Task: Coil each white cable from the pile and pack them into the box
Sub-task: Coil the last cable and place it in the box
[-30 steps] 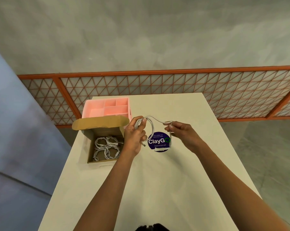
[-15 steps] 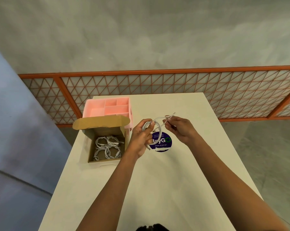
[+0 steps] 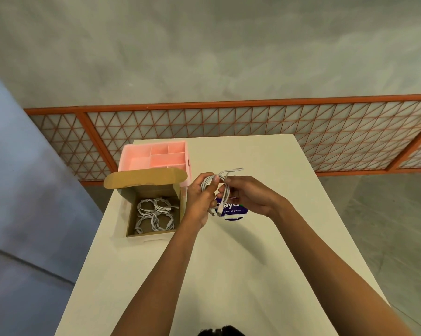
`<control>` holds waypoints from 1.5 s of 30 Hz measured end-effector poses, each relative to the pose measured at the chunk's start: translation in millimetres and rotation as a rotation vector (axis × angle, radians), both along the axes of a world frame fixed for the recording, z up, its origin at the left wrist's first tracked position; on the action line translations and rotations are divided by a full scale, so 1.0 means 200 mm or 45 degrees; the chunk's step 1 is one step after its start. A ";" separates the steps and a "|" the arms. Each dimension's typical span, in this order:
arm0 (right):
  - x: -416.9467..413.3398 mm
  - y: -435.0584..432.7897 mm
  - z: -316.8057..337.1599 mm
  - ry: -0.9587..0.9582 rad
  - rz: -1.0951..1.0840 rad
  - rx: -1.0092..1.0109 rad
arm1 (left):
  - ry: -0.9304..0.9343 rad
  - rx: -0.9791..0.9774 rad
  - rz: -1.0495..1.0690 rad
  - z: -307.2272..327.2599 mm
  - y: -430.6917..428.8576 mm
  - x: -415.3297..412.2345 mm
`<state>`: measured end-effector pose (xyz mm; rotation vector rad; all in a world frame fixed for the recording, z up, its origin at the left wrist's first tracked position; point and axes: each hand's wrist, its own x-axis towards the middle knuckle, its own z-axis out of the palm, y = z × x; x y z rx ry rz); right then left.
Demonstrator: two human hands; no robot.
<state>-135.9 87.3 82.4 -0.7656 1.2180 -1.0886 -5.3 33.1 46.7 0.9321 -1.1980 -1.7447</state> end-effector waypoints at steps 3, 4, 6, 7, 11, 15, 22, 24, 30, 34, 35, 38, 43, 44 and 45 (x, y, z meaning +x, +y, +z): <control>0.02 0.01 0.00 0.221 0.015 -0.056 | 0.008 0.004 0.010 0.01 -0.01 0.00; 0.02 0.00 0.00 0.322 -0.002 -0.069 | 0.016 0.010 0.025 0.01 -0.01 -0.01; 0.03 0.00 0.00 0.487 -0.023 -0.083 | 0.025 0.014 0.072 0.01 -0.02 -0.01; 0.04 0.00 0.01 0.565 -0.015 -0.086 | 0.020 0.005 0.094 0.00 -0.02 -0.01; 0.07 -0.01 0.04 1.034 0.022 -0.012 | -0.064 -0.083 0.155 -0.03 -0.01 -0.02; 0.08 -0.02 0.08 1.133 0.054 0.129 | -0.179 -0.241 0.270 -0.06 -0.03 -0.02; 0.04 0.02 0.20 1.004 0.218 0.059 | -0.221 -0.264 0.361 -0.10 -0.08 0.03; 0.03 0.04 0.23 0.941 0.191 -0.056 | -0.229 -0.283 0.351 -0.11 -0.09 0.03; 0.02 0.06 0.29 0.712 0.160 -0.311 | -0.354 -0.362 0.311 -0.16 -0.05 0.03; -0.07 0.08 0.30 0.658 0.085 -0.326 | -0.306 -0.217 0.365 -0.20 -0.08 0.09; -0.09 0.09 0.29 0.628 0.081 -0.341 | -0.309 -0.216 0.379 -0.19 -0.09 0.10; -0.12 0.11 0.30 0.575 0.073 -0.395 | -0.318 -0.264 0.428 -0.15 -0.12 0.11; -0.13 0.11 0.27 0.462 -0.026 -0.345 | -0.277 -0.197 0.415 -0.14 -0.12 0.11; -0.13 0.11 0.26 0.390 -0.054 -0.317 | -0.232 -0.136 0.387 -0.14 -0.11 0.11; -0.14 0.10 0.26 0.305 -0.091 -0.283 | -0.177 -0.072 0.354 -0.14 -0.10 0.10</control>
